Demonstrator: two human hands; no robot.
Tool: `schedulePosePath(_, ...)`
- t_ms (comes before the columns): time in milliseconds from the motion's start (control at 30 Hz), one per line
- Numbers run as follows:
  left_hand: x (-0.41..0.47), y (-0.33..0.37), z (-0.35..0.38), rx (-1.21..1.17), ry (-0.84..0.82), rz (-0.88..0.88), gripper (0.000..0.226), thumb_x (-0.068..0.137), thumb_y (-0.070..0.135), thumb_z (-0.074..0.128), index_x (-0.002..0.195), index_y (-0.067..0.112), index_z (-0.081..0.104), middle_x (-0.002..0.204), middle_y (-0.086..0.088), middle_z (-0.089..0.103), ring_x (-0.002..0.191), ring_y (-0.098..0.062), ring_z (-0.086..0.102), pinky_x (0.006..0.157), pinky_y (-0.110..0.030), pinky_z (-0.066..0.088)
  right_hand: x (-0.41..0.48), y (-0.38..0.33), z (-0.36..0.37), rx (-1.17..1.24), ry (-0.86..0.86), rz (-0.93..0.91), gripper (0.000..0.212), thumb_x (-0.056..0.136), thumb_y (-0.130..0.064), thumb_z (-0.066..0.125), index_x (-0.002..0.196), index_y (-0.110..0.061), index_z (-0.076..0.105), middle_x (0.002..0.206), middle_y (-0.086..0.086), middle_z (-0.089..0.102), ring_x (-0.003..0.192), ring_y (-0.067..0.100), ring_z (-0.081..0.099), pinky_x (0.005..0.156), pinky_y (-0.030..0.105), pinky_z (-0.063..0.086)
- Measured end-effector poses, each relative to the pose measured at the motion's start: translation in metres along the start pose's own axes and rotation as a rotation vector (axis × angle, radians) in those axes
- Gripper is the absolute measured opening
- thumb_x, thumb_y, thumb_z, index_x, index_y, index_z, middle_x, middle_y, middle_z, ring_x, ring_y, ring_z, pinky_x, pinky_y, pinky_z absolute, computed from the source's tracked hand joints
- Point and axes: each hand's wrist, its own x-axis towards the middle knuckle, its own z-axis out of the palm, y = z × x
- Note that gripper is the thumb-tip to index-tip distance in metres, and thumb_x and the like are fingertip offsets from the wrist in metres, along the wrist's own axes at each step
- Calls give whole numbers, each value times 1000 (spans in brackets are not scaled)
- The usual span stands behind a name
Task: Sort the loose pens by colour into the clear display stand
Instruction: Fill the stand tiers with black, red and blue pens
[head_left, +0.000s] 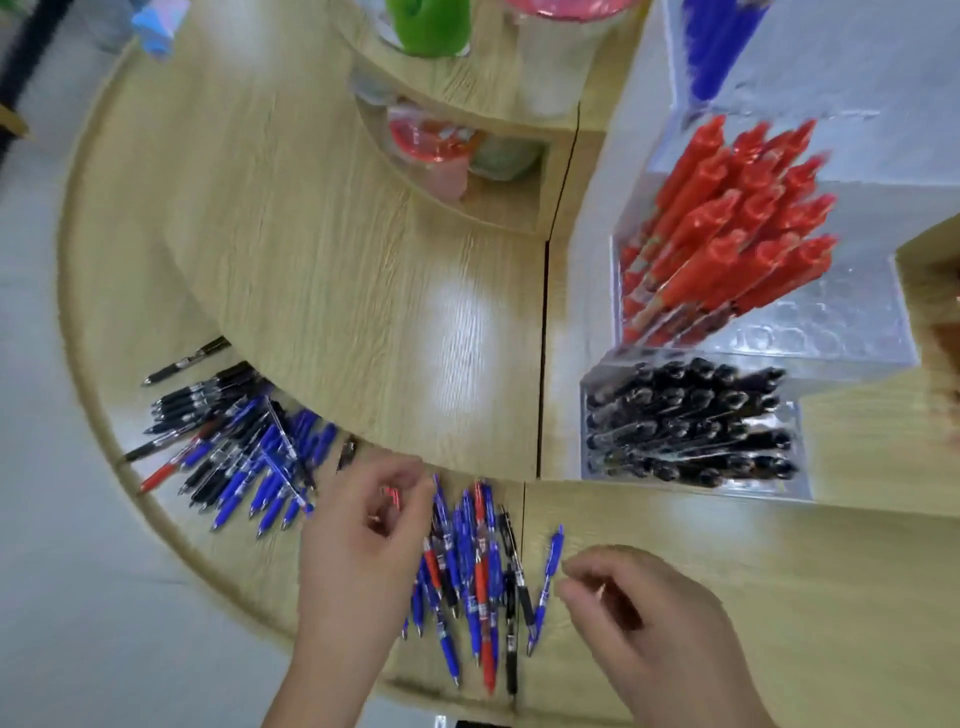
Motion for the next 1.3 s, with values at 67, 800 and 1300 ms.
schedulePosePath(67, -17, -44, 15, 62, -43, -142, 12, 87, 28, 71, 94, 38, 68, 83, 15, 65, 63, -5, 56, 57, -12, 45, 2, 42, 49, -105, -99, 206, 8, 87, -53, 57, 87, -45, 57, 79, -30, 62, 68, -6, 59, 61, 12, 46)
schedulePosePath(800, -40, -126, 100, 408, -128, -457, 11, 96, 37, 56, 89, 33, 48, 69, 11, 64, 59, -5, 60, 51, -25, 46, 35, 90, 131, -340, -140, 398, 24, 88, -50, 52, 79, -29, 55, 62, -10, 60, 58, 7, 56, 47, 23, 40)
schedulePosePath(1300, -25, 91, 27, -43, 197, 248, 21, 60, 46, 63, 79, 39, 69, 50, 8, 51, 41, -18, 48, 44, -27, 40, -14, 3, -76, 94, 131, -53, 7, 72, -38, 65, 77, -36, 69, 70, -13, 63, 56, 3, 60, 56, 16, 48)
